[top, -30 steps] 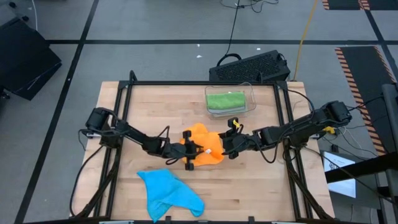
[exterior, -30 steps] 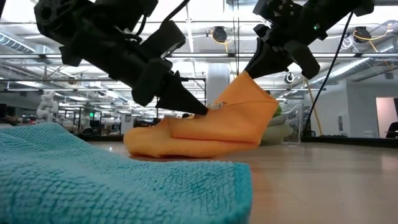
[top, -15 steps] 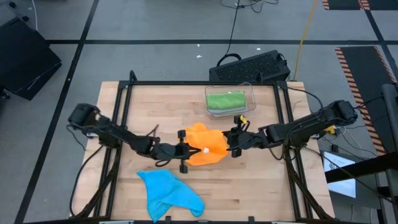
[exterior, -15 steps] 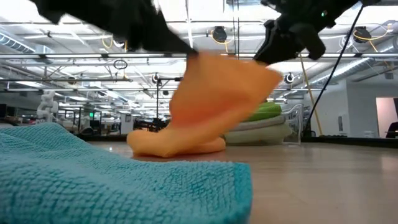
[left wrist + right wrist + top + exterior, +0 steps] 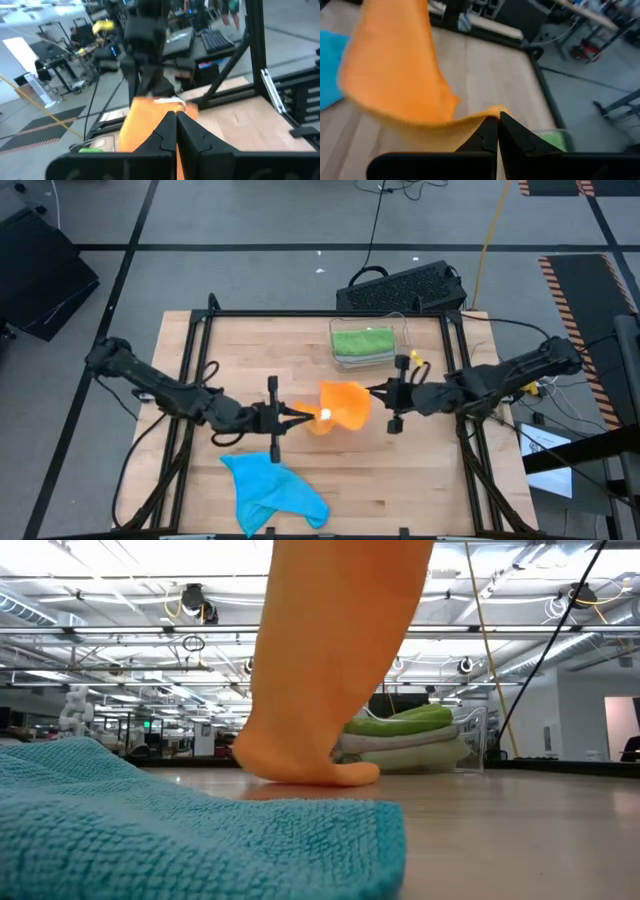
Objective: Fold microfiber towels
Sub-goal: Fold the orange microfiber towel
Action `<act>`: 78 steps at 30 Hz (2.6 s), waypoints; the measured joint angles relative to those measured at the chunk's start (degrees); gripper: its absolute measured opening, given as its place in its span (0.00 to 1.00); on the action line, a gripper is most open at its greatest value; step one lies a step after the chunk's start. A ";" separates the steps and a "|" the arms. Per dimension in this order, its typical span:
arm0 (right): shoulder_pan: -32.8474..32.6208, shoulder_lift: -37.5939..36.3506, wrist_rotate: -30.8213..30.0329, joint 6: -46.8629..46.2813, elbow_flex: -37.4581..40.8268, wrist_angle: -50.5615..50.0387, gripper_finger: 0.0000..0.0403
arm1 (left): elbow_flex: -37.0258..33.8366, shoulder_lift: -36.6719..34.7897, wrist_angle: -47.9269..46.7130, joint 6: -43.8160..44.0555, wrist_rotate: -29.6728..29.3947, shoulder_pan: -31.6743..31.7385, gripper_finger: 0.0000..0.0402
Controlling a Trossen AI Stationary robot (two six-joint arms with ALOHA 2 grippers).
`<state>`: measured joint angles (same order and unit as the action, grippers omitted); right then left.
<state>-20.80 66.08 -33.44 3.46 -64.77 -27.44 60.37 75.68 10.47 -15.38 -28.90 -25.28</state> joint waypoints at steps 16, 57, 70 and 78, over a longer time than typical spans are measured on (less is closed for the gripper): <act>-7.99 1.55 -19.46 8.29 -11.48 -5.55 0.01 | 15.97 -0.70 -27.00 3.63 -30.23 -4.86 0.00; -14.36 2.58 17.22 -30.42 10.14 2.91 0.00 | 9.54 14.79 -34.39 47.81 3.78 -13.60 0.00; -10.14 2.56 17.33 -32.61 26.56 13.96 0.00 | 9.54 21.79 -35.45 53.15 1.95 -8.64 0.01; -2.32 1.91 17.61 -26.52 27.58 13.81 0.00 | 9.56 21.74 -47.15 59.13 -0.02 -5.09 0.01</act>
<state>-23.12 68.00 -15.83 -23.06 -37.19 -13.63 69.93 97.42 -36.68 43.75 -28.92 -30.37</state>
